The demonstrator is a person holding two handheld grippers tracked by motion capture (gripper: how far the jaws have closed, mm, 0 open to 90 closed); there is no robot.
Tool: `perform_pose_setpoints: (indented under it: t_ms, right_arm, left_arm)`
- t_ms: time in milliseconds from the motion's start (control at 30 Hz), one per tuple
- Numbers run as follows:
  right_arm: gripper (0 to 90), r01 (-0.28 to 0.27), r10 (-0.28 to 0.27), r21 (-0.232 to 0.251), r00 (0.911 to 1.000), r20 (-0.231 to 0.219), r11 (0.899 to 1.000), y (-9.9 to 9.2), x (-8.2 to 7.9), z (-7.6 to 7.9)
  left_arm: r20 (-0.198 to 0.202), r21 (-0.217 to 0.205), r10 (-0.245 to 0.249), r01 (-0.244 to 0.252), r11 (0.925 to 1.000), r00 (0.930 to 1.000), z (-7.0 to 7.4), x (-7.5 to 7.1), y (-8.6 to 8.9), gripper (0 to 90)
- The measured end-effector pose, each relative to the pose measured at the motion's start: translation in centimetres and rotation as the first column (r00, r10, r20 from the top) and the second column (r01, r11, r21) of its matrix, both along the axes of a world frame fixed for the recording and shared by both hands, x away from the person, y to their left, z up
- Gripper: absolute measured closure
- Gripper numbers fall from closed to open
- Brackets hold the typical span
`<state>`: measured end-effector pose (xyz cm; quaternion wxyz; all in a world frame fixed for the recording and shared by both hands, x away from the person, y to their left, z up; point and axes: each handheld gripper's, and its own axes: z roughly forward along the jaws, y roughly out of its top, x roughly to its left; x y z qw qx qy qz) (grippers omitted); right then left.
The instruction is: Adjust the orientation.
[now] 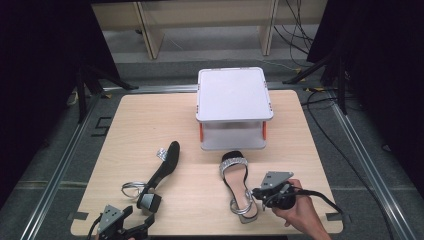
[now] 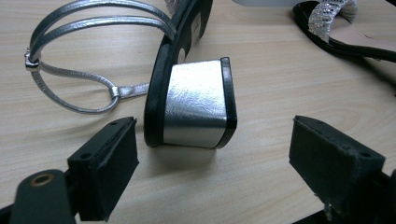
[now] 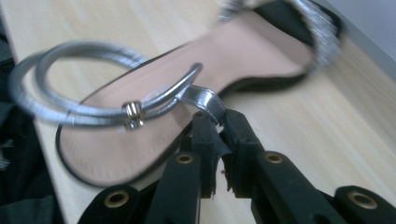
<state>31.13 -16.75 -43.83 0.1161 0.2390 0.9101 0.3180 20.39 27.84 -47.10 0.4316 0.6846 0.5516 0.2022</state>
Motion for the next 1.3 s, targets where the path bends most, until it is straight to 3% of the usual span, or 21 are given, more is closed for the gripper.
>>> perform_pose_setpoints:
  t_ms: [267,367,400,433,467,500,533,600,633,700,733,767,833,867,900,967,1067,1100,1133,1167,1300]
  right_arm:
    - [83.1,0.109,-0.109,0.004,0.994,-0.006,0.994,-3.0,2.8,0.3]
    - [70.5,0.143,-0.143,0.001,0.9896,-0.02,0.99,-3.5,3.1,0.9]
    - [70.5,0.143,-0.143,0.001,0.9896,-0.02,0.99,-3.5,3.1,0.9]
    - [58.8,0.17,-0.17,-0.004,0.9855,-0.006,0.986,-3.7,3.0,1.7]
    - [58.8,0.17,-0.17,-0.004,0.9855,-0.006,0.986,-3.7,3.0,1.7]
    - [49.7,0.202,-0.202,-0.001,0.9793,-0.002,0.979,-3.8,2.8,2.7]
    - [47.0,0.229,-0.229,0.028,0.9734,0.001,0.973,-3.7,2.7,3.3]
    - [42.1,0.238,-0.237,0.067,0.9714,-0.01,0.969,-3.1,2.5,4.4]
    - [39.5,0.206,-0.207,0.069,0.9784,0.005,0.976,-2.6,2.6,4.8]
    - [37.7,0.204,-0.204,0.077,0.9789,-0.001,0.976,-2.0,2.6,5.0]
    - [34.7,0.166,-0.166,0.055,0.9861,-0.005,0.985,0.1,3.0,5.5]
    - [34.5,0.131,-0.132,0.036,0.9912,0.014,0.991,0.7,3.3,5.5]
    - [34.5,0.112,-0.112,0.021,0.9937,0.005,0.993,2.8,3.9,5.4]
    - [34.5,0.112,-0.112,0.021,0.9937,0.005,0.993,2.8,3.9,5.4]
    - [32.2,0.087,-0.088,-0.042,0.9962,-0.002,0.995,4.2,4.4,4.9]
    - [32.1,0.088,-0.092,-0.075,0.9949,-0.043,0.993,5.2,4.6,4.2]
    - [31.2,0.107,-0.115,-0.121,0.9917,-0.058,0.987,5.7,4.8,3.5]
    - [30.2,0.125,-0.136,-0.176,0.9894,-0.051,0.976,6.1,5.0,2.8]
    - [30.2,0.125,-0.136,-0.176,0.9894,-0.051,0.976,6.1,5.0,2.8]
    - [29.2,0.117,-0.134,-0.215,0.9885,-0.07,0.97,6.3,5.2,2.1]
    - [29.1,0.11,-0.139,-0.247,0.9848,-0.105,0.963,6.4,5.3,0.9]
  left_arm:
    - [-0.001,-0.002,0.006,-0.006,1.0,1.0,0.0,0.0,0.0,14.9]
    - [-0.008,0.003,0.004,-0.004,1.0,1.0,0.0,0.0,0.0,14.9]
    - [-0.008,0.003,0.004,-0.004,1.0,1.0,0.0,0.0,0.0,14.9]
    - [-0.009,0.004,0.004,-0.004,1.0,0.9999,0.0,0.0,0.0,15.0]
    - [-0.009,0.004,0.005,-0.005,1.0,0.9999,0.0,0.0,0.0,15.0]
    - [-0.008,0.005,0.006,-0.006,1.0,0.9999,0.0,0.0,0.0,14.9]
    - [-0.007,0.004,0.007,-0.007,1.0,0.9999,0.0,0.0,0.0,14.9]
    - [-0.008,0.003,0.012,-0.012,0.9999,0.9999,0.0,0.0,0.0,15.0]
    - [-0.004,0.002,0.012,-0.012,0.9999,0.9999,0.0,0.1,0.0,14.9]
    - [-0.002,-0.008,0.019,-0.019,0.9998,0.9998,0.0,0.1,0.0,14.9]
    - [0.005,-0.004,0.016,-0.016,0.9999,0.9999,-0.1,0.1,0.1,14.9]
    - [0.01,-0.01,0.018,-0.018,0.9998,0.9998,-0.1,0.2,0.0,15.0]
    - [0.006,0.0,0.015,-0.015,0.9999,0.9999,-0.1,0.3,0.1,15.0]
    - [0.006,0.0,0.015,-0.015,0.9999,0.9999,-0.1,0.3,0.1,14.9]
    - [0.005,0.002,0.015,-0.015,0.9999,0.9999,-0.1,0.2,0.1,15.0]
    - [0.006,0.0,0.017,-0.017,0.9999,0.9998,-0.1,0.3,0.1,15.0]
    - [0.003,-0.005,0.022,-0.022,0.9997,0.9998,-0.1,0.2,0.0,14.9]
    - [0.001,-0.006,0.022,-0.022,0.9997,0.9997,-0.1,0.2,0.0,15.0]
    - [0.001,-0.006,0.022,-0.022,0.9997,0.9997,-0.1,0.2,0.0,14.9]
    - [0.001,0.003,0.017,-0.017,0.9999,0.9999,-0.1,0.2,0.2,14.9]
    - [-0.003,-0.001,0.016,-0.016,0.9999,0.9999,-0.2,0.2,0.1,15.0]
